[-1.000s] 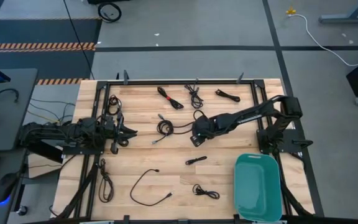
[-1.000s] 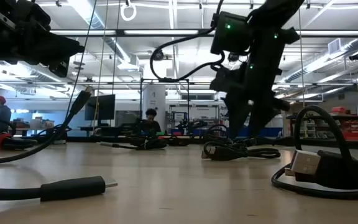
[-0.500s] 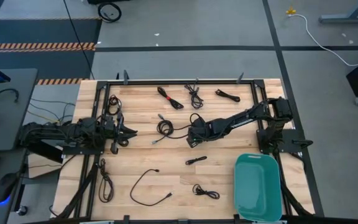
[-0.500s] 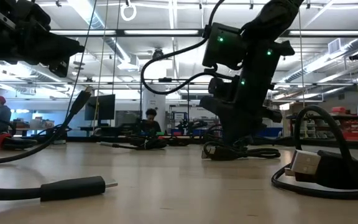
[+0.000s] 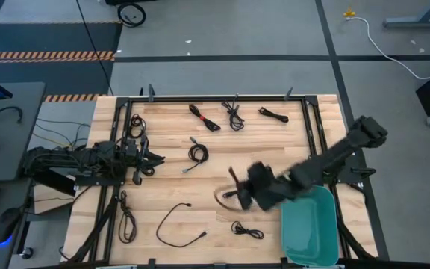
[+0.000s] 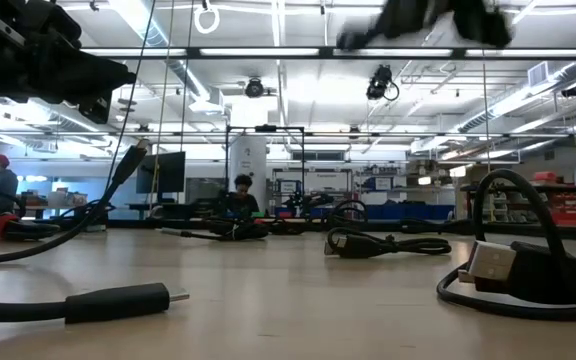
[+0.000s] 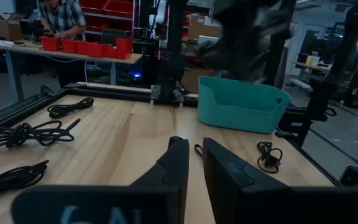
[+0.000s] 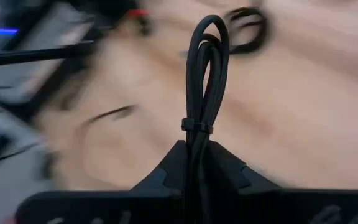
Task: Pick and place USB-C Cables
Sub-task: Put the black charger cable into the blue bin
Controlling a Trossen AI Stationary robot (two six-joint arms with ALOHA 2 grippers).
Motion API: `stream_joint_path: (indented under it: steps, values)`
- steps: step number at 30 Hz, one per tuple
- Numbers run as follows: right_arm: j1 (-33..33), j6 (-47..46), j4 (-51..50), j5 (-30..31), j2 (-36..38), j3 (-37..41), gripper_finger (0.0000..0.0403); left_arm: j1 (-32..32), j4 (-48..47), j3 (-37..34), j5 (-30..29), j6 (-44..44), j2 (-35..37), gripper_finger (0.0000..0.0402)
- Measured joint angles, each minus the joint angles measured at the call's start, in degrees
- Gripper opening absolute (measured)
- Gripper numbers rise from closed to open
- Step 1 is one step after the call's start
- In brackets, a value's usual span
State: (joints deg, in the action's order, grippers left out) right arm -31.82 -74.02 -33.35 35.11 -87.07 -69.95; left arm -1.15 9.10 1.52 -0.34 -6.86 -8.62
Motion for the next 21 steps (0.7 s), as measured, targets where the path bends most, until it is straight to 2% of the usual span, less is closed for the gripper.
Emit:
stream_joint_path:
  steps: [4,8,15,17,21]
  values:
    - [-8.80,-7.79,-2.90,-0.94,0.02,-5.23,0.0040,0.00,0.00,0.02,0.00,0.00,0.00,0.0052]
    - [-15.34,-22.94,-10.54,-6.40,-0.81,-6.84,0.0040,0.00,0.02,0.00,0.00,0.00,0.00,0.0057]
    - [-23.15,-55.75,-32.51,-29.52,-3.90,-6.75,0.0040,0.00,0.08,0.00,0.00,0.00,0.00,0.0055]
    - [-23.86,-57.77,-37.44,-33.58,-4.36,-6.73,0.0040,0.00,0.07,0.00,0.00,0.00,0.00,0.0053]
    - [-22.76,-54.23,-45.64,-34.56,-5.39,-6.76,0.0040,0.00,0.07,0.00,-0.01,-0.01,0.01,0.0051]
